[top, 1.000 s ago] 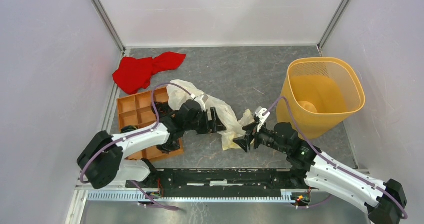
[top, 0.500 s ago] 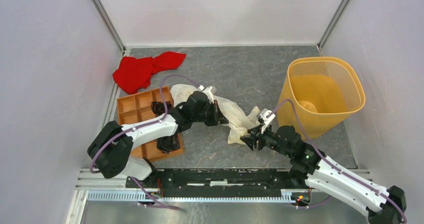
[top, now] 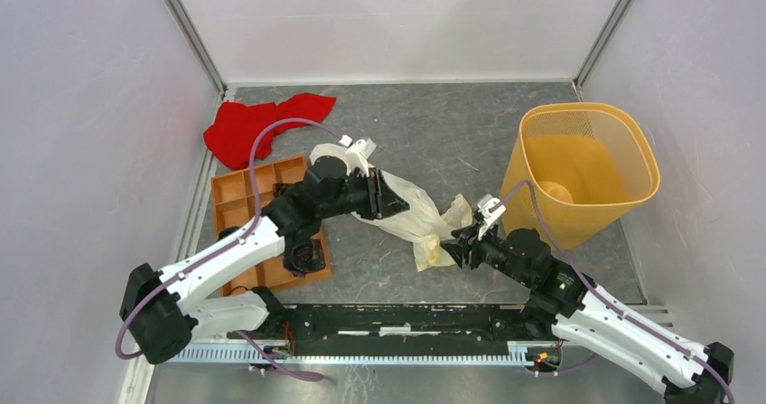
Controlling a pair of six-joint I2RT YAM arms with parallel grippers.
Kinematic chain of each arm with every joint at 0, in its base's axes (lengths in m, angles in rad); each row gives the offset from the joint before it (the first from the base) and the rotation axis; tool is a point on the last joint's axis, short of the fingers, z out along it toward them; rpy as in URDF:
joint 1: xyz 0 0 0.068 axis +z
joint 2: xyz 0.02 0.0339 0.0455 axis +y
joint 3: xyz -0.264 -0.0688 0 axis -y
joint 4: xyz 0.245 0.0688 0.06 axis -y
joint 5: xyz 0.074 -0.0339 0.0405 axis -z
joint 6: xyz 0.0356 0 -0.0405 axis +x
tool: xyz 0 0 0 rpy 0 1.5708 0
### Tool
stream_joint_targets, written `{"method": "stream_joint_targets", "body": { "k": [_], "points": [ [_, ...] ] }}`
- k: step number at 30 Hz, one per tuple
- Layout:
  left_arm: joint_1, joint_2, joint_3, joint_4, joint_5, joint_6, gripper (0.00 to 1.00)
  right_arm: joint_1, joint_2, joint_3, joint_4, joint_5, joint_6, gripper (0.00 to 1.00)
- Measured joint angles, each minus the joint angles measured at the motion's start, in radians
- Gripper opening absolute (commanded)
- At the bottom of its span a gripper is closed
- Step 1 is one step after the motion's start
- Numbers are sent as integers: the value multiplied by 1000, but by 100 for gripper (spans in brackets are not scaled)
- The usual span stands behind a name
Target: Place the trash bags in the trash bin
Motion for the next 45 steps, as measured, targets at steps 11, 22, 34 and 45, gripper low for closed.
{"method": "stream_joint_targets", "body": {
  "k": [11,22,34,45],
  "points": [
    [-383,55,-172,17,-163,-19,83,0,-15,24,-65,76,20,53],
    [-474,328,-174,111,-512,9,66,0,-2,24,-73,70,35,52],
    [-471,450,-42,169,-630,107,2,0,-7,24,-74,46,53,51],
    [-461,214,-74,142,-646,127,2,0,1,24,-55,43,60,58]
  ]
}}
